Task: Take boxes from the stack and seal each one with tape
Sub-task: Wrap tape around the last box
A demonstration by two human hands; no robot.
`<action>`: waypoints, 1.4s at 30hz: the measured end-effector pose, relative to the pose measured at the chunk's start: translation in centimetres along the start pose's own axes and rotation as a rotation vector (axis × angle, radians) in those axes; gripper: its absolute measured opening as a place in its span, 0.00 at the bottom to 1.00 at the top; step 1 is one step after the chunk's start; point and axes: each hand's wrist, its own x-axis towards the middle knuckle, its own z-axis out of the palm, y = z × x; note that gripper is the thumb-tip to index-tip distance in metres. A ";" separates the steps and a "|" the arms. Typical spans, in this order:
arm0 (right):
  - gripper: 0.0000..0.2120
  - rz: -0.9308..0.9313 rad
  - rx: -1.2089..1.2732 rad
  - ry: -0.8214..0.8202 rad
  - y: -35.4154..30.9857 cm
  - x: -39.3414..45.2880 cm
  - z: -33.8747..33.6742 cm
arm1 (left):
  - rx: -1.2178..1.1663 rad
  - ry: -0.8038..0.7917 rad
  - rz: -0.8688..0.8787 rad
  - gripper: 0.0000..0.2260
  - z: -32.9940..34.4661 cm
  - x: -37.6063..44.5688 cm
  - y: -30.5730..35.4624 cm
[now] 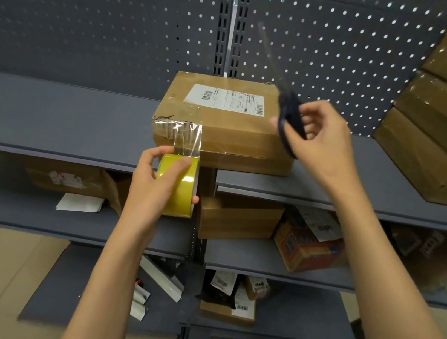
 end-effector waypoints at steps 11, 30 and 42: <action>0.29 0.070 -0.344 -0.580 0.5 -1.9 1.0 | -0.009 0.004 0.010 0.18 -0.1 0.0 -0.1; 0.30 0.064 -0.281 -0.751 0.8 -0.2 2.1 | 0.021 0.023 0.008 0.18 -0.2 0.4 -0.4; 0.30 0.049 -0.251 -0.819 1.0 1.4 2.9 | -0.006 0.027 -0.027 0.16 -0.5 1.2 -0.6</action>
